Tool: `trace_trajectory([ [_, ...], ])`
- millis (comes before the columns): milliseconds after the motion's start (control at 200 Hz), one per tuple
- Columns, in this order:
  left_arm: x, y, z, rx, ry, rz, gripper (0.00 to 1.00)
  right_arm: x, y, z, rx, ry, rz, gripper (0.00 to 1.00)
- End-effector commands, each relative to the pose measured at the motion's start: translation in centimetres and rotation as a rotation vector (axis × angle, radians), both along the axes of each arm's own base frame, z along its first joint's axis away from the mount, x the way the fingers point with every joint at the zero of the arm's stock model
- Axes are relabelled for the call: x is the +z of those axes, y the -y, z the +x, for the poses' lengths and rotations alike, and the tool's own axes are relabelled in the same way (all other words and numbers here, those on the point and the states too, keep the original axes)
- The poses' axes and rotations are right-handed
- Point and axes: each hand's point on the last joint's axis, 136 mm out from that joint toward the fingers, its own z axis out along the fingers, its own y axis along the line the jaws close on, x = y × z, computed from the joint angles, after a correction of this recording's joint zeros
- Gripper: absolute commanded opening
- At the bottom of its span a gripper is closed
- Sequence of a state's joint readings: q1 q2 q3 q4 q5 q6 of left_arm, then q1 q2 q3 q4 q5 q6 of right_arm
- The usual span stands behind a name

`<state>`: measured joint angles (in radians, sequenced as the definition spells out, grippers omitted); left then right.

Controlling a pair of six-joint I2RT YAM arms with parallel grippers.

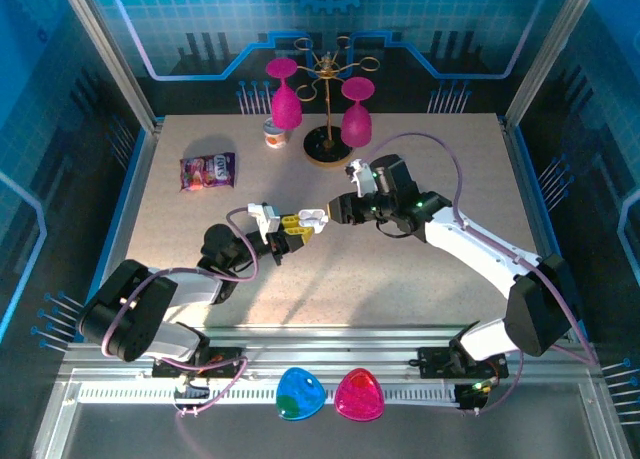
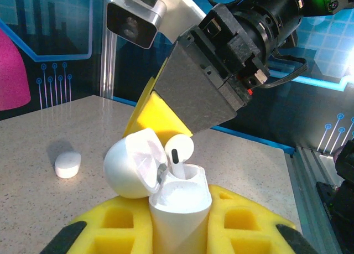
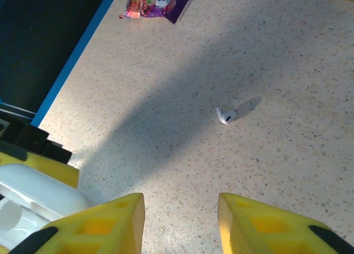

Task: Insert the wireless bluetooth earbuds into the charging case

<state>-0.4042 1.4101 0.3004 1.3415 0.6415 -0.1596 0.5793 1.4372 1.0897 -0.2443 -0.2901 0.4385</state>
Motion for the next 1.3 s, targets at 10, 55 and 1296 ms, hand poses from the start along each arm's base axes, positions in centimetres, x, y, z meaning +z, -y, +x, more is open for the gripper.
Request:
trace_trajectory([
  [10, 2.5, 0.1, -0.1, -0.005, 0.071, -0.047, 0.03, 0.3, -0.7, -1.0, 0.069, 0.003, 0.041, 0.39],
  [55, 2.5, 0.1, 0.0, 0.000, 0.070, -0.049, 0.03, 0.3, -0.6, -1.1, 0.074, -0.001, 0.045, 0.39],
  [1296, 2.6, -0.2, 0.9, 0.044, 0.053, -0.063, 0.03, 0.6, 1.4, -1.1, -0.047, -0.061, 0.064, 0.39],
])
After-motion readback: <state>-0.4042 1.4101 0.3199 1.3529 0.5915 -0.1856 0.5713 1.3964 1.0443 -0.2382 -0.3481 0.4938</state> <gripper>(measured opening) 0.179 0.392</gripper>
